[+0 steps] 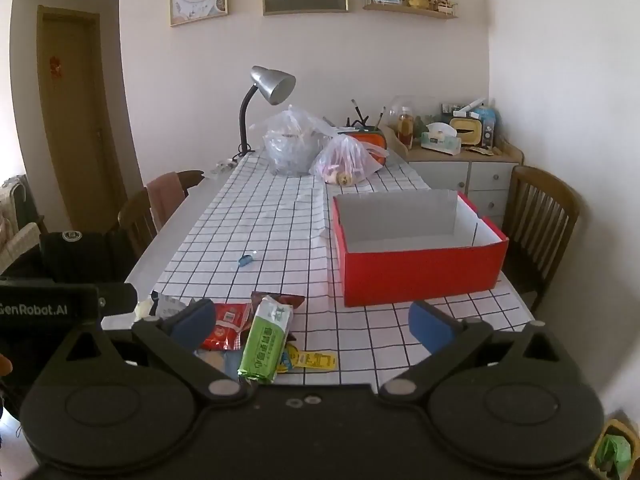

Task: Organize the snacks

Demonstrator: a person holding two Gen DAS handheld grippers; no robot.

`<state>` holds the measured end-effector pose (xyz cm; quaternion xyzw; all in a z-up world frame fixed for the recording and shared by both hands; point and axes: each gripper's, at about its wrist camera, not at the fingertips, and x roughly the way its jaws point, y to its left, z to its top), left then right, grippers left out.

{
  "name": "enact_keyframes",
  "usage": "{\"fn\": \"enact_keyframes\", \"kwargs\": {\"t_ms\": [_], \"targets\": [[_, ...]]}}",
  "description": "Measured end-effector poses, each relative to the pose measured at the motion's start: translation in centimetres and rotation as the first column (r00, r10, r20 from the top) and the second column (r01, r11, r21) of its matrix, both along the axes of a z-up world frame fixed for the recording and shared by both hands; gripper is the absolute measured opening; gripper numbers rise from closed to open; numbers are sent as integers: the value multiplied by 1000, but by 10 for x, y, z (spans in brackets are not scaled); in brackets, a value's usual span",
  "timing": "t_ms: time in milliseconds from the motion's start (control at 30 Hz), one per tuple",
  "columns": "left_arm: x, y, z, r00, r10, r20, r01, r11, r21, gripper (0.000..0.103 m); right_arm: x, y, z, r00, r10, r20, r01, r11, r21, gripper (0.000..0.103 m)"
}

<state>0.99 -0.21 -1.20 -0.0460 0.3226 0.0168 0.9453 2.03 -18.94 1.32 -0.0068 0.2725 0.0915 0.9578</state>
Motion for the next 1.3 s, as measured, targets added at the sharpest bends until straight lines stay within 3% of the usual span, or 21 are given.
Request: {"fn": "enact_keyframes", "kwargs": {"t_ms": [1300], "targets": [[-1,4,7,1000,-16,4,16,1000,-5,102,-1,4,7,1000,-7,15,7,1000,-5,102]]}}
